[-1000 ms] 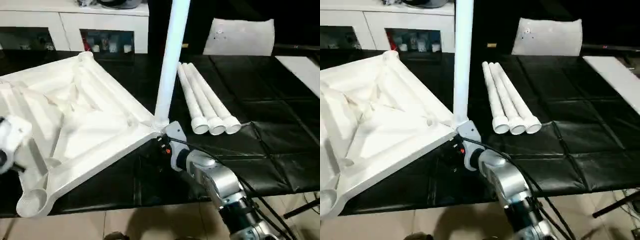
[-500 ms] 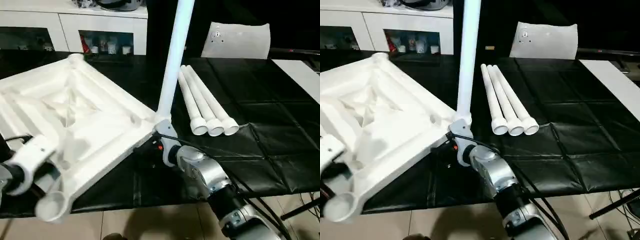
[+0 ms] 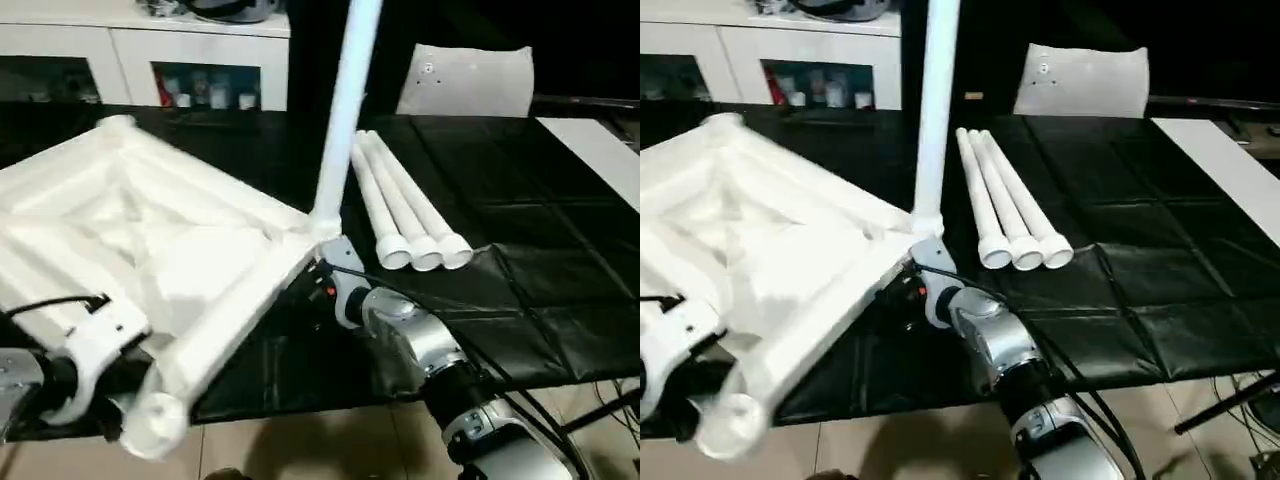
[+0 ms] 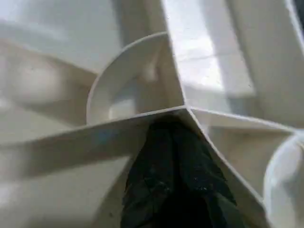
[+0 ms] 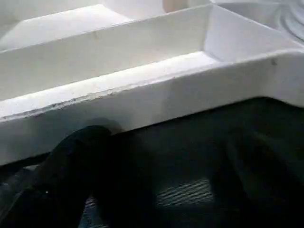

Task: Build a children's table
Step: Rotate table base

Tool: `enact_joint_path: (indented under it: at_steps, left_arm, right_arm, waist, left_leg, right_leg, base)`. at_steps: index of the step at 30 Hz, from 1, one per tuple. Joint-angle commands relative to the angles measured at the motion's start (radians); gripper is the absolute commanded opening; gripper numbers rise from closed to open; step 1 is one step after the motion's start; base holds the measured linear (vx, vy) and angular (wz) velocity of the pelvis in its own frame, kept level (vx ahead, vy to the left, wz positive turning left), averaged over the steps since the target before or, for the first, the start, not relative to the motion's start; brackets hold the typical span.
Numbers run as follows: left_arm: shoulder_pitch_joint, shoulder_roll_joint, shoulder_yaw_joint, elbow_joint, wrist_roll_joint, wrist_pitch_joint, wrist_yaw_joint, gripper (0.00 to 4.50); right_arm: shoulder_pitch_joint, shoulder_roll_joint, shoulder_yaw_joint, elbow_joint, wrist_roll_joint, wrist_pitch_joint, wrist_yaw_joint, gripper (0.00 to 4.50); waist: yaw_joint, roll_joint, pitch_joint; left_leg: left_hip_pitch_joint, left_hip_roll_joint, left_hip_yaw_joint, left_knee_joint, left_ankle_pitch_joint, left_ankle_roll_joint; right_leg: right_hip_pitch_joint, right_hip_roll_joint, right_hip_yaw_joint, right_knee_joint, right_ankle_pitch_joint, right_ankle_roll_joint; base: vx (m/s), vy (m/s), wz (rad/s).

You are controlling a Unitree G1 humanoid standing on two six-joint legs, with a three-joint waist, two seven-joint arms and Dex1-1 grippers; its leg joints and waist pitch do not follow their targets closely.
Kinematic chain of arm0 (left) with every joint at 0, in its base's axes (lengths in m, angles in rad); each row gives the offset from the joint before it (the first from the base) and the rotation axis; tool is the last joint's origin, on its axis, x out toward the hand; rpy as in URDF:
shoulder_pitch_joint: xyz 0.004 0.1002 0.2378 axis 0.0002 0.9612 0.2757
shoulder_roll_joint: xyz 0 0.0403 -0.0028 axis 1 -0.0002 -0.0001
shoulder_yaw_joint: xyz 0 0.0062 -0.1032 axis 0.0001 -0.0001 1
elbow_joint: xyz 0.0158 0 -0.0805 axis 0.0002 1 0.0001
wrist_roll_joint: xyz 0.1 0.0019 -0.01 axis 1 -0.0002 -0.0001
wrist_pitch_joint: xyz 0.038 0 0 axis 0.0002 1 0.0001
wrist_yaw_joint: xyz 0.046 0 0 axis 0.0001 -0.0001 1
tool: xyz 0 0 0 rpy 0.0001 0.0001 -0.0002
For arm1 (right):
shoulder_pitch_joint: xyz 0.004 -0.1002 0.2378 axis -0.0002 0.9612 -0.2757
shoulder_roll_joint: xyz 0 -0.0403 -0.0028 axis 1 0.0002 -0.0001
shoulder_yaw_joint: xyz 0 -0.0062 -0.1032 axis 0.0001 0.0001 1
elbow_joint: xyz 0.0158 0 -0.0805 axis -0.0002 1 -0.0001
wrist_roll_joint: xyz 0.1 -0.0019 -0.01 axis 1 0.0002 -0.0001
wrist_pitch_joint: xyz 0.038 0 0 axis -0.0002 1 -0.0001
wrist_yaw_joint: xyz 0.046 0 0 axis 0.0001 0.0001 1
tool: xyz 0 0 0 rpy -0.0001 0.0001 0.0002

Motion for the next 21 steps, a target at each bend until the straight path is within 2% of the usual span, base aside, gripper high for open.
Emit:
enact_joint_path:
  at_steps: [1, 2, 3, 6, 7, 10, 11, 12, 18, 20, 21]
  left_arm:
    - [0.011, -0.006, -0.043, -0.027, -0.041, 0.006, -0.032, 0.05]
    - [0.005, -0.019, -0.038, -0.037, -0.056, 0.015, -0.03, 0.05]
    - [-0.003, -0.025, -0.037, -0.047, -0.069, 0.021, -0.031, 0.05]
    - [-0.015, -0.029, -0.037, -0.058, -0.087, 0.032, -0.033, 0.05]
    - [-0.024, -0.025, -0.041, -0.063, -0.094, 0.035, -0.037, 0.05]
    - [-0.039, -0.039, -0.043, -0.072, -0.112, 0.046, -0.036, 0.05]
    - [-0.046, -0.046, -0.051, -0.079, -0.121, 0.053, -0.034, 0.05]
    - [-0.051, -0.055, -0.058, -0.085, -0.127, 0.056, -0.032, 0.05]
    - [-0.167, -0.171, -0.116, -0.04, -0.117, 0.008, 0.043, 0.05]
    - [-0.2, -0.203, -0.118, -0.014, -0.119, 0.002, 0.064, 0.05]
    - [-0.212, -0.214, -0.121, -0.004, -0.115, -0.005, 0.073, 0.05]
  right_arm:
    - [-0.019, 0.01, 0.004, 0.007, 0.002, -0.018, 0.006, 4.5]
    - [-0.019, 0.013, 0.004, 0.008, 0.003, -0.02, 0.005, 4.5]
    - [-0.019, 0.015, 0.003, 0.009, 0.004, -0.022, 0.007, 4.5]
    - [-0.019, 0.022, 0.0, 0.013, 0.003, -0.027, 0.007, 4.5]
    - [-0.021, 0.027, -0.003, 0.019, 0.004, -0.03, 0.009, 4.5]
    - [-0.025, 0.034, -0.001, 0.027, 0.001, -0.038, 0.012, 4.5]
    - [-0.032, 0.039, -0.001, 0.038, -0.001, -0.043, 0.011, 4.5]
    - [-0.038, 0.045, -0.002, 0.045, -0.002, -0.047, 0.009, 4.5]
    - [-0.068, 0.073, -0.003, 0.071, -0.006, -0.067, 0.001, 4.5]
    - [-0.07, 0.07, -0.01, 0.073, -0.009, -0.072, -0.003, 4.5]
    - [-0.07, 0.068, -0.012, 0.073, -0.011, -0.075, -0.004, 4.5]
  waist:
    - [0.001, 0.036, -0.049]
    - [0.001, 0.041, -0.05]
    - [0.0, 0.037, -0.049]
    - [-0.001, 0.039, -0.049]
    - [-0.002, 0.031, -0.049]
    - [-0.002, 0.034, -0.048]
    - [-0.003, 0.03, -0.049]
    - [-0.002, 0.033, -0.049]
    - [-0.002, 0.036, -0.052]
    - [-0.004, 0.031, -0.053]
    - [-0.003, 0.032, -0.055]
  left_leg:
    - [0.02, 0.056, -0.028, -0.076, -0.322, -0.062]
    - [0.021, 0.055, -0.028, -0.075, -0.322, -0.063]
    - [0.02, 0.055, -0.028, -0.075, -0.323, -0.063]
    - [0.021, 0.056, -0.029, -0.076, -0.329, -0.062]
    - [0.021, 0.055, -0.028, -0.075, -0.328, -0.061]
    - [0.02, 0.056, -0.029, -0.075, -0.326, -0.061]
    - [0.019, 0.056, -0.028, -0.075, -0.323, -0.06]
    - [0.021, 0.056, -0.029, -0.074, -0.323, -0.061]
    - [0.019, 0.054, -0.028, -0.072, -0.308, -0.069]
    - [0.016, 0.054, -0.028, -0.071, -0.299, -0.067]
    - [0.017, 0.053, -0.026, -0.069, -0.284, -0.064]
  right_leg:
    - [0.021, -0.082, 0.062, -0.071, -0.229, -0.164]
    - [0.022, -0.082, 0.062, -0.069, -0.224, -0.166]
    - [0.023, -0.081, 0.062, -0.07, -0.223, -0.167]
    - [0.022, -0.081, 0.061, -0.071, -0.233, -0.167]
    - [0.023, -0.081, 0.061, -0.071, -0.235, -0.167]
    - [0.023, -0.083, 0.062, -0.071, -0.245, -0.167]
    - [0.024, -0.082, 0.062, -0.071, -0.244, -0.167]
    - [0.023, -0.083, 0.062, -0.071, -0.246, -0.167]
    - [0.028, -0.082, 0.061, -0.066, -0.201, -0.173]
    - [0.031, -0.083, 0.061, -0.066, -0.193, -0.172]
    - [0.031, -0.084, 0.062, -0.065, -0.182, -0.172]
  base:
    - [0.0, 0.0, 0.0]
    - [0.0, 0.0, 0.0]
    - [0.0, 0.0, 0.0]
    - [0.0, 0.0, 0.0]
    - [0.0, 0.0, 0.0]
    - [0.0, 0.0, 0.0]
    - [0.0, 0.0, 0.0]
    - [0.0, 0.0, 0.0]
    - [0.0, 0.0, 0.0]
    - [0.0, 0.0, 0.0]
    - [0.0, 0.0, 0.0]
